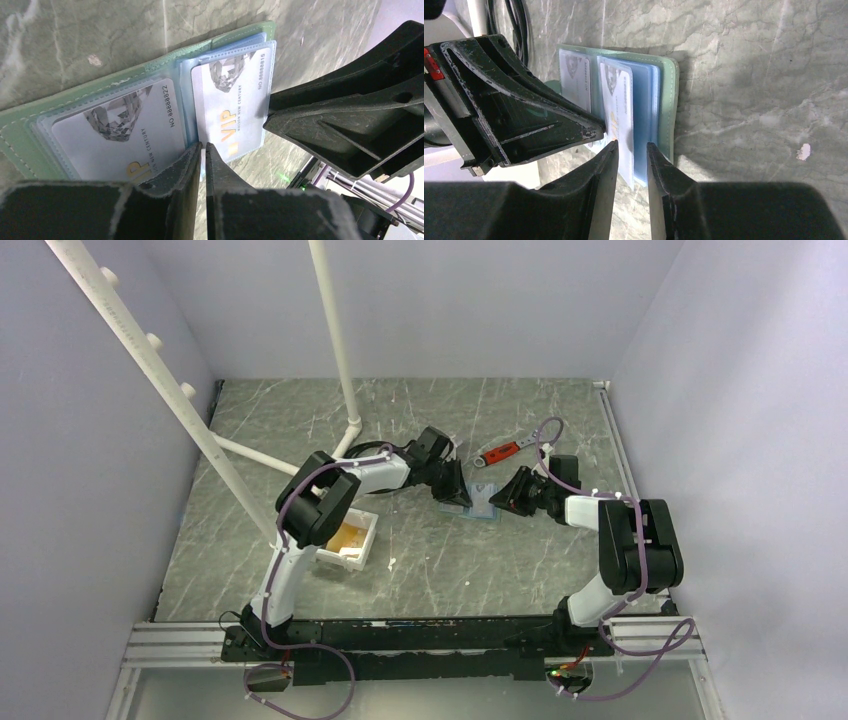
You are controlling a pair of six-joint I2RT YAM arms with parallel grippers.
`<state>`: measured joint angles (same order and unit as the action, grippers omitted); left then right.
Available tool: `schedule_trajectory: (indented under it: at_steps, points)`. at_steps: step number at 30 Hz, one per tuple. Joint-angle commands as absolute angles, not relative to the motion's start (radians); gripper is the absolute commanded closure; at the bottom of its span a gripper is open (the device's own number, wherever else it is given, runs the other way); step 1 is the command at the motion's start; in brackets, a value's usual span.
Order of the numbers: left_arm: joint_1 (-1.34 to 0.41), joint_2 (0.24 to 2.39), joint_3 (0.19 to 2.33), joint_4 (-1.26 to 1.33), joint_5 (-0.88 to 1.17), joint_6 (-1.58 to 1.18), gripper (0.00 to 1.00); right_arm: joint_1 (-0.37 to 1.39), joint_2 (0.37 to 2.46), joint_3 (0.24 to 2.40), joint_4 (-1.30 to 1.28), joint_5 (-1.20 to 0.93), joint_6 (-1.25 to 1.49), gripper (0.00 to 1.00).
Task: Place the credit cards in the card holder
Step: Insert the credit card into the card holder.
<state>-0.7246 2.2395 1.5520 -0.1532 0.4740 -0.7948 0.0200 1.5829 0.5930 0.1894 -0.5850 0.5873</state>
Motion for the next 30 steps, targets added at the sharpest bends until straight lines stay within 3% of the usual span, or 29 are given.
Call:
schedule_trajectory:
  at_steps: [1,30]
  points:
    - [-0.718,2.251,1.528,-0.141,0.455,-0.801,0.85,0.015,1.582,0.583,0.232,-0.593,0.579,0.7]
    - [-0.719,2.273,1.545,-0.137,0.477,-0.804,0.89,0.065,1.512,0.577,0.25,-0.622,0.566,0.69]
